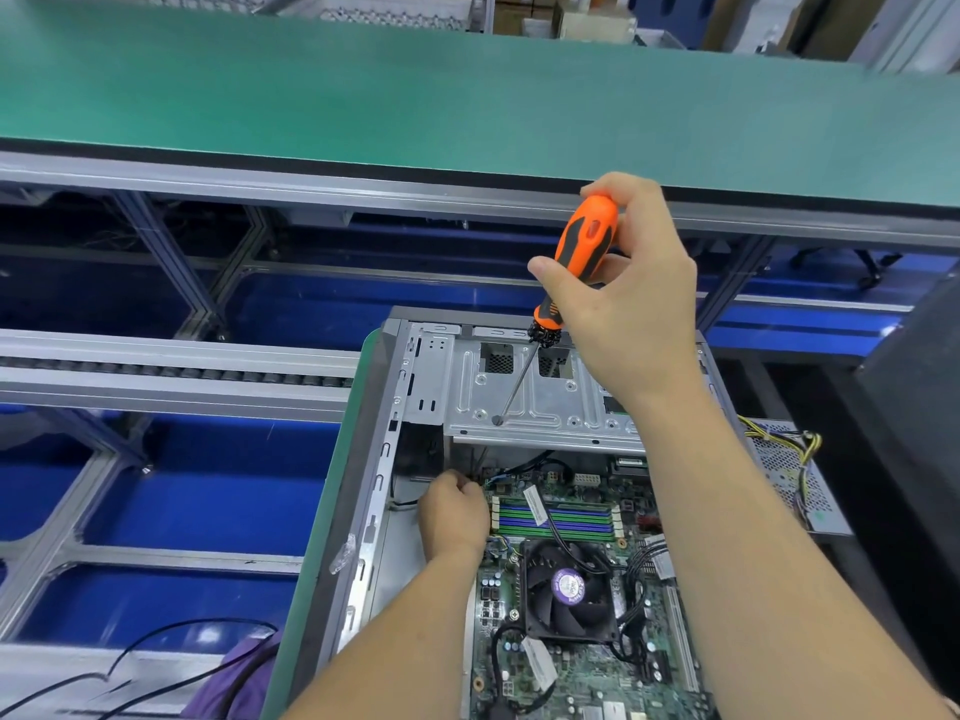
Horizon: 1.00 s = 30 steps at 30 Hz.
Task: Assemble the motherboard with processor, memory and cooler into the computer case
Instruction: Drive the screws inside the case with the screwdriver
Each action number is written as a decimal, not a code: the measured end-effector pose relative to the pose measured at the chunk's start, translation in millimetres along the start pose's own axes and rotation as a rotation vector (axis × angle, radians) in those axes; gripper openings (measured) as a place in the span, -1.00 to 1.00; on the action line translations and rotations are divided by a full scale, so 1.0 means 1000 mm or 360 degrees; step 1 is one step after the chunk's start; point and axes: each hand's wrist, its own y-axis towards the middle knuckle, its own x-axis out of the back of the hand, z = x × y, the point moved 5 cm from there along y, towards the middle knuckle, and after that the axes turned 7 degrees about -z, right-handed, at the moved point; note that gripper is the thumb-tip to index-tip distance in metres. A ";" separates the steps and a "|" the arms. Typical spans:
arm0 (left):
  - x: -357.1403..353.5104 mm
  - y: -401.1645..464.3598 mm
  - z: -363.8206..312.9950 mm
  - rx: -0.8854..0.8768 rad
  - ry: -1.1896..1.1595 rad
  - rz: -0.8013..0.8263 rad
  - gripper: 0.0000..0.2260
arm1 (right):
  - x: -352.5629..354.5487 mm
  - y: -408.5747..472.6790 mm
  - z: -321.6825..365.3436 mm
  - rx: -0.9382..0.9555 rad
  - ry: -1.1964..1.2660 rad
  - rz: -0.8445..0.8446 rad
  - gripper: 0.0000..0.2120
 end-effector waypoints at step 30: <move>0.003 -0.002 0.009 0.0515 -0.0601 0.0084 -0.90 | 0.005 -0.006 -0.004 -0.0057 0.0019 -0.0050 -0.60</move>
